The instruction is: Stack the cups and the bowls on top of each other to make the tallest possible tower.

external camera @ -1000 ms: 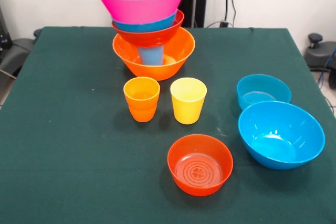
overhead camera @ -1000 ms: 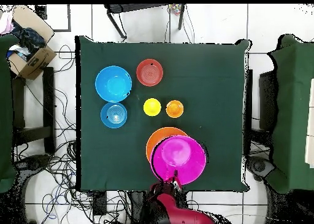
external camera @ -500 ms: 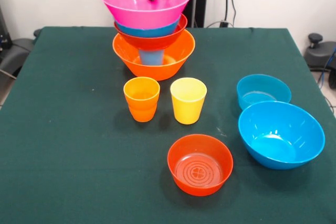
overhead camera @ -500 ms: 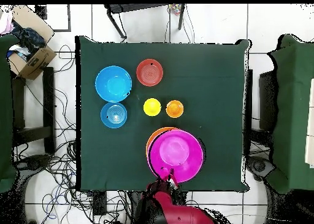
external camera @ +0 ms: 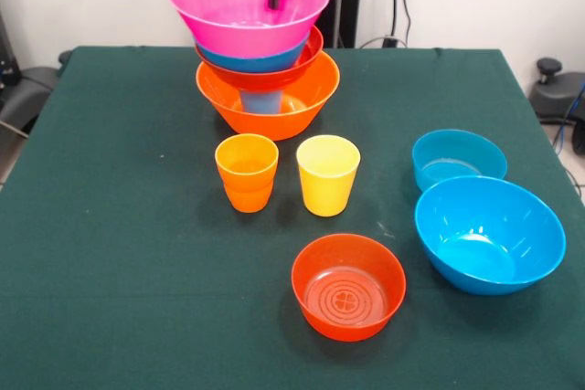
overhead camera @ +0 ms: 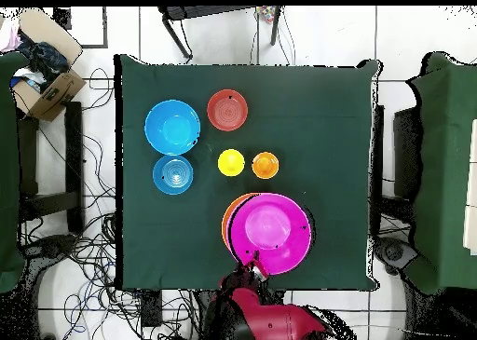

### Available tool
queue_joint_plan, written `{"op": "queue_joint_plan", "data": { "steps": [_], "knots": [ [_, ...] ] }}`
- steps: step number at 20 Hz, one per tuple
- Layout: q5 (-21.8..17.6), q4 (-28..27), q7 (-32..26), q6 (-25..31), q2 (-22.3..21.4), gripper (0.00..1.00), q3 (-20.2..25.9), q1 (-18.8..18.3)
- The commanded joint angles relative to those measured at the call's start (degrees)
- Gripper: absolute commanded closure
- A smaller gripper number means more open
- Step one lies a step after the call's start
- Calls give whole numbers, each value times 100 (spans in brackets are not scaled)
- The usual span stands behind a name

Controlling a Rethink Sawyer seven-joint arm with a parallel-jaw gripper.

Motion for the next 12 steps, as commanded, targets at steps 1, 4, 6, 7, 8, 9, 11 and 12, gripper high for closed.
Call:
{"op": "queue_joint_plan", "data": {
  "steps": [1,4,6,7,8,9,11,12],
  "knots": [
    [-393,-464,517,649,390,0,601,-49],
    [-413,-459,550,687,369,0,617,-67],
    [-417,-450,569,691,355,0,611,-56],
    [-413,-445,579,698,351,0,608,-49],
    [-408,-450,582,709,348,0,600,-29],
    [-402,-444,586,726,333,0,597,-19],
    [-383,-427,593,757,300,0,605,-17],
    [-378,-418,591,771,281,0,609,-12]
  ]
}}
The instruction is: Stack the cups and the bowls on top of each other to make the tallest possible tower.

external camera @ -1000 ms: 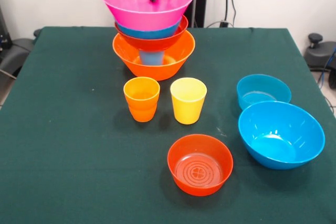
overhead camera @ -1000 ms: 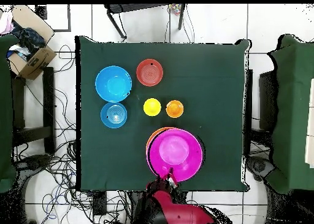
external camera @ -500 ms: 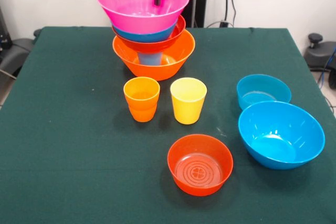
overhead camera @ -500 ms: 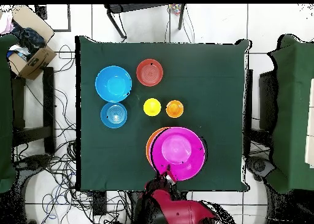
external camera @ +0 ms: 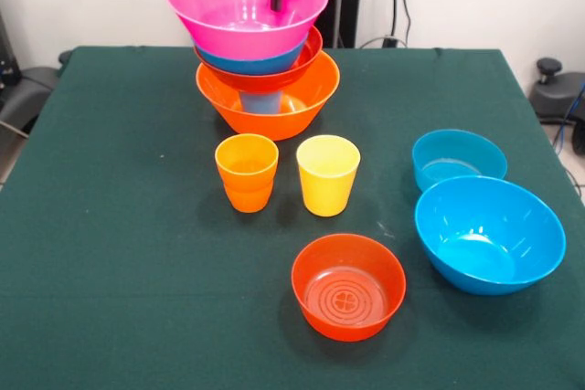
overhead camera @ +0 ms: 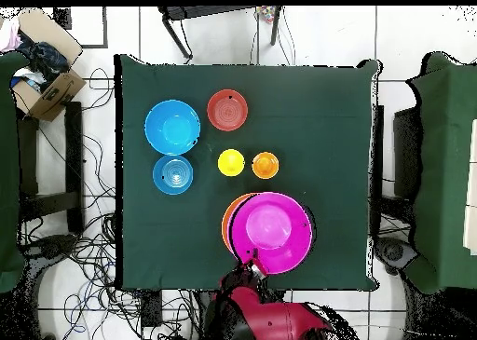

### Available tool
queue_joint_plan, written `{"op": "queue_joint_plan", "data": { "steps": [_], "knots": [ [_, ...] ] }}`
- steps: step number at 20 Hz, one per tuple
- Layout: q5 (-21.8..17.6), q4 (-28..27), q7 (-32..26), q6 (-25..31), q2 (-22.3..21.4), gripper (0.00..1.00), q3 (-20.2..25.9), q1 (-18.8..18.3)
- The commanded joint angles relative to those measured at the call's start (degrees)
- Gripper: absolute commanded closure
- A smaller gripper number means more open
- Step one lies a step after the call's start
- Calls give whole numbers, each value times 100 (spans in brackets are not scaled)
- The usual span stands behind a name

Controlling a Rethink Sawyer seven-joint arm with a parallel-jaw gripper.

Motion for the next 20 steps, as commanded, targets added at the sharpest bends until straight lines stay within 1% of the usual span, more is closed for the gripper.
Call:
{"op": "queue_joint_plan", "data": {
  "steps": [1,5,9,13,20],
  "knots": [
    [-235,-363,591,778,269,0,546,1],
    [-227,-302,580,896,155,0,620,-102],
    [-182,-211,553,1100,-52,0,719,-201],
    [-115,-156,541,1276,-236,0,772,-200],
    [-130,-145,573,1395,-319,0,775,-192]
  ]
}}
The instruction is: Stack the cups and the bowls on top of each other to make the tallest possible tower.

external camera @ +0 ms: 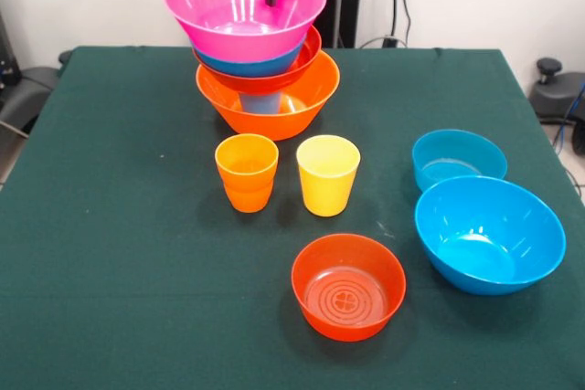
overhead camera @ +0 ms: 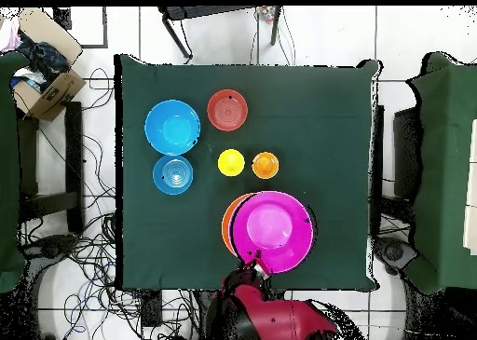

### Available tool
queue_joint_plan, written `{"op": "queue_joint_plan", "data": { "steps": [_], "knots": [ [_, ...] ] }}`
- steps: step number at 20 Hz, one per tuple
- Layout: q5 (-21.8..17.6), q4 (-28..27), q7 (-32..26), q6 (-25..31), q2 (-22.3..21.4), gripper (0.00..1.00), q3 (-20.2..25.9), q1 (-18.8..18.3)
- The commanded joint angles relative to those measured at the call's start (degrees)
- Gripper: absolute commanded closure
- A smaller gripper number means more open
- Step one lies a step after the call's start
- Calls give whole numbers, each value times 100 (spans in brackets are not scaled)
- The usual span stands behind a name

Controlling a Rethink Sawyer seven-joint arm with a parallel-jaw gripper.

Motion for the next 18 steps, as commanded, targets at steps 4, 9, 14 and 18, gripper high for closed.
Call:
{"op": "queue_joint_plan", "data": {
  "steps": [4,9,14,18],
  "knots": [
    [-116,-195,601,779,61,0,536,46],
    [-115,-213,617,773,89,0,507,82],
    [-113,-213,628,765,113,0,507,68],
    [-104,-202,634,774,125,0,523,46]
  ]
}}
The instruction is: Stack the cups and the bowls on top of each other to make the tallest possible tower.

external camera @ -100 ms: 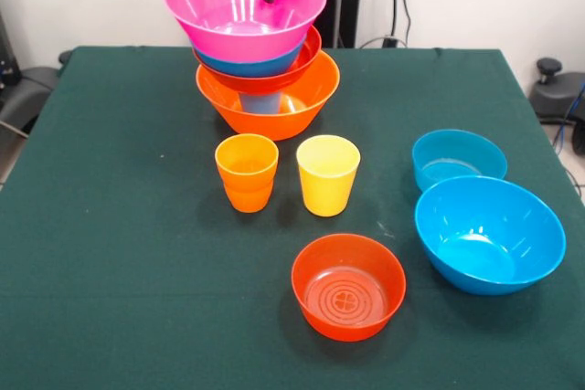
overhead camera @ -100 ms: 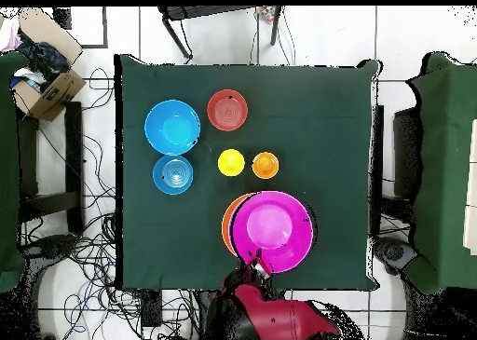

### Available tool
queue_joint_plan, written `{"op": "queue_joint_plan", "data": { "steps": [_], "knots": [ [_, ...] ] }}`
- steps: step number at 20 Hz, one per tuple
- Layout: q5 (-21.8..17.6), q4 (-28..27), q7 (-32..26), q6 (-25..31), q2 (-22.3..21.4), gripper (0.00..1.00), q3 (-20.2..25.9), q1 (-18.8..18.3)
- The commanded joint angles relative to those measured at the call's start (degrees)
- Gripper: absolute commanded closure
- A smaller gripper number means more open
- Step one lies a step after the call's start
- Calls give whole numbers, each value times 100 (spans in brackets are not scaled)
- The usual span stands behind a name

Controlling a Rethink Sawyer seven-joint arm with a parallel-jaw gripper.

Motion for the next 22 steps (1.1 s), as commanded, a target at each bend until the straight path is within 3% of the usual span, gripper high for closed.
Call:
{"op": "queue_joint_plan", "data": {
  "steps": [1,22],
  "knots": [
    [-101,-198,635,715,242,0,502,40],
    [-28,-103,607,955,72,0,516,22]
  ]
}}
